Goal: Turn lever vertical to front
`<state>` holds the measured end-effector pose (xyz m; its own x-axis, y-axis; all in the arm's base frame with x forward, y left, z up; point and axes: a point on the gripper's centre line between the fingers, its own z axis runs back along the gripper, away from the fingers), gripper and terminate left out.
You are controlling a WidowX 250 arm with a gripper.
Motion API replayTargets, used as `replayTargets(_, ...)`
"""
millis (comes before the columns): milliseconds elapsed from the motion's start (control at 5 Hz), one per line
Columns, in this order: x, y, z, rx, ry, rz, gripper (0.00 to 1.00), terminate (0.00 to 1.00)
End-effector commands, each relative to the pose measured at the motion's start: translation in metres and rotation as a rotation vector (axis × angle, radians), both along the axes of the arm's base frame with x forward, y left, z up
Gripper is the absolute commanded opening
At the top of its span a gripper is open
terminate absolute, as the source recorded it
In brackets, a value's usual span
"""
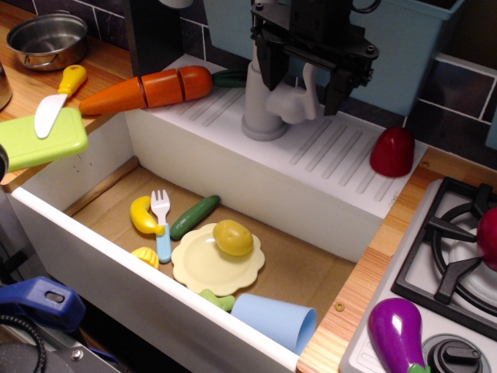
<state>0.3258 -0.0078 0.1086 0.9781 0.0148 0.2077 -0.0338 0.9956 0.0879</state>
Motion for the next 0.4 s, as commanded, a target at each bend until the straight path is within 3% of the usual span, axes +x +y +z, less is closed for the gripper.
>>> replayTargets(0, 0.0, 0.0, 0.0, 0.0, 0.0, 0.0, 1.0, 0.0)
replayTargets(200, 0.0047, 0.0073, -0.0053, 0.047, -0.076, -0.025, 1.0, 0.0)
